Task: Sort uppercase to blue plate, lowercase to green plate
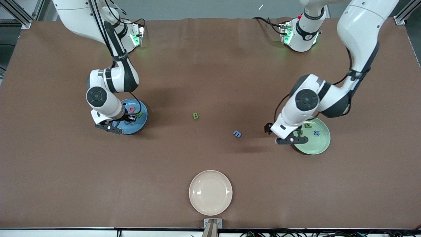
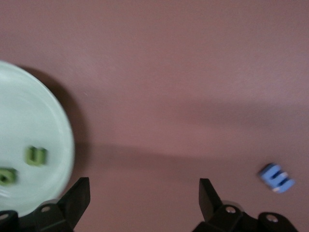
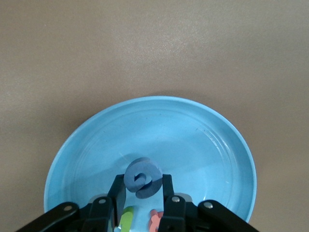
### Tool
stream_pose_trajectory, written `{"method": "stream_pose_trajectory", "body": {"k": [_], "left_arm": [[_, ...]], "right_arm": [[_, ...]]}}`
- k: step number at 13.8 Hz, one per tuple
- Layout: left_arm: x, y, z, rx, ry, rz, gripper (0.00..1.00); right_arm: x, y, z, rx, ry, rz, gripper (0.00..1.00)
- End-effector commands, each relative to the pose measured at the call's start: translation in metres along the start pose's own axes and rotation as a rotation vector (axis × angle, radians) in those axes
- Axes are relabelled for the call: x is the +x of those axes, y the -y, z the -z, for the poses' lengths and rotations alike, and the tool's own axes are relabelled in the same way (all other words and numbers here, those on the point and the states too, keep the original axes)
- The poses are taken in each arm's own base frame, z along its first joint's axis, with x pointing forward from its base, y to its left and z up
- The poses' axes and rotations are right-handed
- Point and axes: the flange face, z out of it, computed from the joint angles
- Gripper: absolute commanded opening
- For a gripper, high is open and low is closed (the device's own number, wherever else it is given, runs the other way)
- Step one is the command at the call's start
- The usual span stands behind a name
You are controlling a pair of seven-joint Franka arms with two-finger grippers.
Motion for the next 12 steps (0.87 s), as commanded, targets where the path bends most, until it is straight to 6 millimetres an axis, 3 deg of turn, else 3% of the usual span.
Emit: {"method": "stream_pose_trajectory", "body": {"k": [1,5,7,8,10,12], "left_arm": [[0.003,-0.038,-0.01,-0.024,0.03,0.32,0.99],[-0.003,-0.064,-0.02,-0.028,0.048,0.753,0.99],[-0.016,-0.091,-0.029,-0.034,0.067,0.752,0.99],[-0.02,-0.099,-0.035,-0.034,0.073,0.743,0.99],[-0.028,-0.109,-0.047,-0.022,0.074,0.724,0.99],[-0.039,-0.12,-0.055,-0.013,0.06,0.699,0.99]], "right_arm": [[0.002,-0.002,-0.001,0.01,-0.006,0.001,0.02],[0.006,0.004,-0.01,-0.005,-0.004,0.005,0.04],[0.007,0.006,-0.012,-0.007,-0.003,0.003,0.14],[0.008,0.006,-0.013,-0.009,-0.002,0.005,0.25],[0.009,0.008,-0.011,-0.008,-0.002,0.005,1.0],[0.009,0.014,-0.005,-0.006,0.002,0.004,1.0]]}}
